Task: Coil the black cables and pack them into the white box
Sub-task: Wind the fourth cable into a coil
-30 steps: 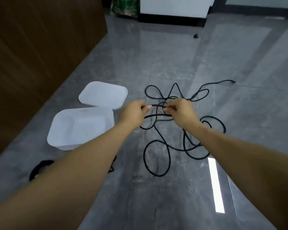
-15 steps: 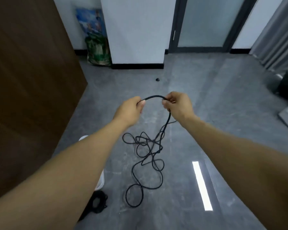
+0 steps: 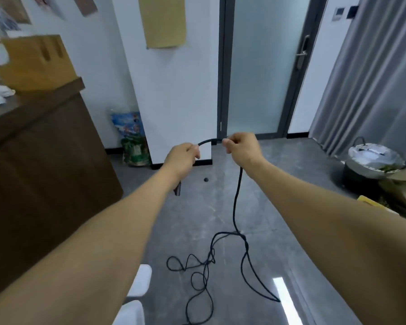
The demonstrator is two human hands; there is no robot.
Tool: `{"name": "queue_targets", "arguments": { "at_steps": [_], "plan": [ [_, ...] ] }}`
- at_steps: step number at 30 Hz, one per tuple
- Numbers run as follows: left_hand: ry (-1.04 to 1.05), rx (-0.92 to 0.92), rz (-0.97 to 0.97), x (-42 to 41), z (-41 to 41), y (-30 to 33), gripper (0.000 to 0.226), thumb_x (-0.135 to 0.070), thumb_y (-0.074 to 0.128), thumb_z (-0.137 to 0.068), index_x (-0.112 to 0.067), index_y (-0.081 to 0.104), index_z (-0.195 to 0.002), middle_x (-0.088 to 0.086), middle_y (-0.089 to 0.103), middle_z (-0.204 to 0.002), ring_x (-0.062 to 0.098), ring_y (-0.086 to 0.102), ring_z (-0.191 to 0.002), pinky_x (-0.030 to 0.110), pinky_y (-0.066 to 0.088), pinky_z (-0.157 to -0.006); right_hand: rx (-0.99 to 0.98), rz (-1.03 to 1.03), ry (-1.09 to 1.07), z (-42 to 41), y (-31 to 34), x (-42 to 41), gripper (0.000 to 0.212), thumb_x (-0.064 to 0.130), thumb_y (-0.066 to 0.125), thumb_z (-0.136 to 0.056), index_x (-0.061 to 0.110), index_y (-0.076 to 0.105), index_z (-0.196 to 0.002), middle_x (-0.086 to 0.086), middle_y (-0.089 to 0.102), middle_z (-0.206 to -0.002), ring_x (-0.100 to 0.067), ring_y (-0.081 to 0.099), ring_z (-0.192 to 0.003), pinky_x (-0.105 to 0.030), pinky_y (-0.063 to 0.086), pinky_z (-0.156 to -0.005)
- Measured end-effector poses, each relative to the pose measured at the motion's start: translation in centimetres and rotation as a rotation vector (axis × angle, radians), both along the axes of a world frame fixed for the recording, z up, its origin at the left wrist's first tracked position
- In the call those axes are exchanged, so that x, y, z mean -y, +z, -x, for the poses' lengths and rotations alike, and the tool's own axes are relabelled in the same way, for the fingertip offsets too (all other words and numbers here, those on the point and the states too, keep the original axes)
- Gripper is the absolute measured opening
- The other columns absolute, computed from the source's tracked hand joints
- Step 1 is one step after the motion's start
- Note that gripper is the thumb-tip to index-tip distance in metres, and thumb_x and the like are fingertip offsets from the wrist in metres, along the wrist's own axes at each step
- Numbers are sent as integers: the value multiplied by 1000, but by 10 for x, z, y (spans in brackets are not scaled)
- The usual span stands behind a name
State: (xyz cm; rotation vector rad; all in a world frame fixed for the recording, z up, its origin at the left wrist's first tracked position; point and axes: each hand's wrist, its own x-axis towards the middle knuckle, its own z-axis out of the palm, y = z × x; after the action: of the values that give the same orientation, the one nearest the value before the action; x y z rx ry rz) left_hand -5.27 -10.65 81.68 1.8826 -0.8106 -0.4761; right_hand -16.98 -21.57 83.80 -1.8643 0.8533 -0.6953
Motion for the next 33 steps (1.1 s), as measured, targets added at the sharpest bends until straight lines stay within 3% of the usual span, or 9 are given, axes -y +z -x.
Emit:
{"name": "queue_targets", "arguments": {
  "at_steps": [4,8,13,15,19,25,28,31,33],
  "plan": [
    [95,-186,155,2,0,52,33,-20,43,-96,-15,46,-63,-3,29,-56,13,21,-48,20,17,-42,22,35,-21,16,39,3,32,28,64,-89,6,51,-69,0,42,-58,-7,36,-48,-8,30,-38],
    [219,-280,216,3,-11,81,28,-9,43,-88,-13,41,-60,0,28,-55,15,19,-48,21,16,-43,-10,23,-94,32,44,10,38,29,64,-88,9,46,-62,2,37,-54,-10,32,-48,-20,28,-45],
    [367,-378,256,-4,-43,105,32,-4,37,-91,-14,38,-60,5,28,-57,15,26,-32,23,18,-38,21,53,-267,46,38,20,24,25,66,-87,10,60,-70,0,48,-58,-13,44,-58,-24,36,-53],
    [372,-387,294,-6,-56,110,31,-5,35,-92,-15,37,-63,6,32,-59,15,30,-39,23,22,-41,-3,86,-304,40,39,15,16,22,65,-88,8,64,-80,1,51,-61,-14,47,-61,-23,37,-54],
    [241,-186,315,-3,-73,122,26,-8,32,-94,-13,47,-74,11,55,-86,14,37,-58,25,29,-51,-173,233,-295,9,62,-4,15,17,66,-87,10,64,-73,-5,62,-71,-22,56,-69,-26,43,-61],
    [-157,222,226,-12,-47,126,26,-16,36,-101,-6,57,-90,2,61,-79,14,55,-73,27,46,-71,-375,479,-10,-30,108,-43,16,7,57,-87,4,73,-87,-8,71,-93,-19,62,-78,-25,48,-67],
    [-292,360,126,-14,-66,133,27,-18,35,-102,-7,59,-93,6,65,-90,22,61,-88,34,46,-84,-383,575,48,-43,141,-67,23,7,50,-91,5,72,-94,-2,67,-86,-5,50,-61,-8,39,-53],
    [-372,388,87,-17,-66,141,31,-20,33,-102,-10,58,-87,6,66,-86,27,62,-89,39,47,-87,-351,609,93,-41,163,-69,21,13,51,-94,7,71,-95,10,55,-71,-2,43,-54,-4,35,-46],
    [-429,280,100,-21,-68,143,35,-20,32,-103,-11,59,-84,4,65,-79,23,62,-85,39,46,-89,-328,638,103,-40,173,-72,23,19,51,-96,8,71,-95,14,53,-69,-2,45,-57,-6,35,-49]
  ]
}}
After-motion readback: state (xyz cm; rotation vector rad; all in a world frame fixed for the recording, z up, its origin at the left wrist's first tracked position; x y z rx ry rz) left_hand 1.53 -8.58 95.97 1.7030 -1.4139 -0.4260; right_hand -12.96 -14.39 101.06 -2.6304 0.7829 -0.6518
